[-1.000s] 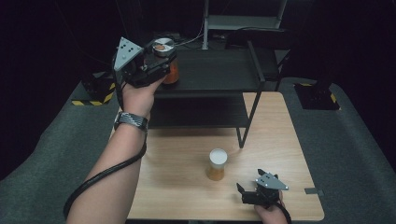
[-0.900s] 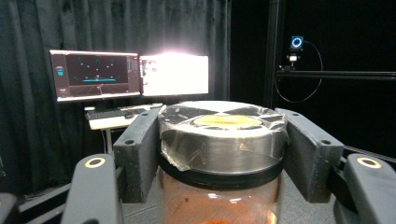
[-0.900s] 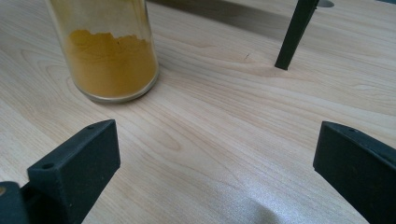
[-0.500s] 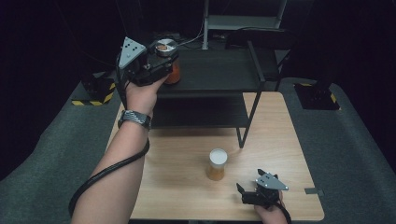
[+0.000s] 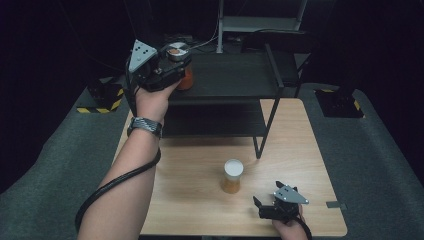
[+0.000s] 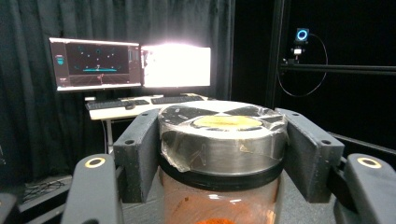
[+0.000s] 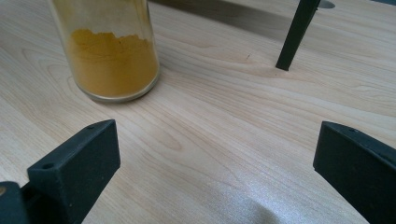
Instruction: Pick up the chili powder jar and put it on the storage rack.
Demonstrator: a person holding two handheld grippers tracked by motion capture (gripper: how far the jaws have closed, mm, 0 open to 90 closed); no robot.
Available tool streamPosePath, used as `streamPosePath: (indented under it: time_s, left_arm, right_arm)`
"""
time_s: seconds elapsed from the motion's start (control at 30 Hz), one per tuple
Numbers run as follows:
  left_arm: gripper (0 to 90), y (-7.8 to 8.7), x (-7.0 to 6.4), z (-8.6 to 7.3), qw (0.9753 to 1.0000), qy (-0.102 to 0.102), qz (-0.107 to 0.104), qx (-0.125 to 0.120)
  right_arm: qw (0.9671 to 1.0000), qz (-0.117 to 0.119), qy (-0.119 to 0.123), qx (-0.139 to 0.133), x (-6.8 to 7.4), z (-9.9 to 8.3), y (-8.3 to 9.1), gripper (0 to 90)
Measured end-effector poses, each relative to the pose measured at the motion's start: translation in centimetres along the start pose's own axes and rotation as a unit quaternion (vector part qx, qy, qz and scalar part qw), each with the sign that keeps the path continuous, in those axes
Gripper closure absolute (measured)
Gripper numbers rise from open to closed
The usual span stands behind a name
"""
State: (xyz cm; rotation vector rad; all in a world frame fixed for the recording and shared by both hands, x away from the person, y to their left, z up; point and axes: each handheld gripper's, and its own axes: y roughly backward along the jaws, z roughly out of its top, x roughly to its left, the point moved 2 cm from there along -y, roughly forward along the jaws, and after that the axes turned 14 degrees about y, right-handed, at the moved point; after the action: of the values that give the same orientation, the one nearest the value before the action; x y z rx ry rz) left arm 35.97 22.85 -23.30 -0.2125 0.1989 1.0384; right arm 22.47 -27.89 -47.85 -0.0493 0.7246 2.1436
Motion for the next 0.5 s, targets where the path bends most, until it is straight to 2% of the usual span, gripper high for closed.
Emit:
streamPosePath:
  time_s: [0.5]
  left_arm:
    - [34.3, -0.13, 0.03, 0.04, 1.0, 0.002, 0.002, 0.001]
  right_arm:
    - [1.0, 0.0, 0.0, 0.0, 0.03, -0.01, 0.01, 0.0]
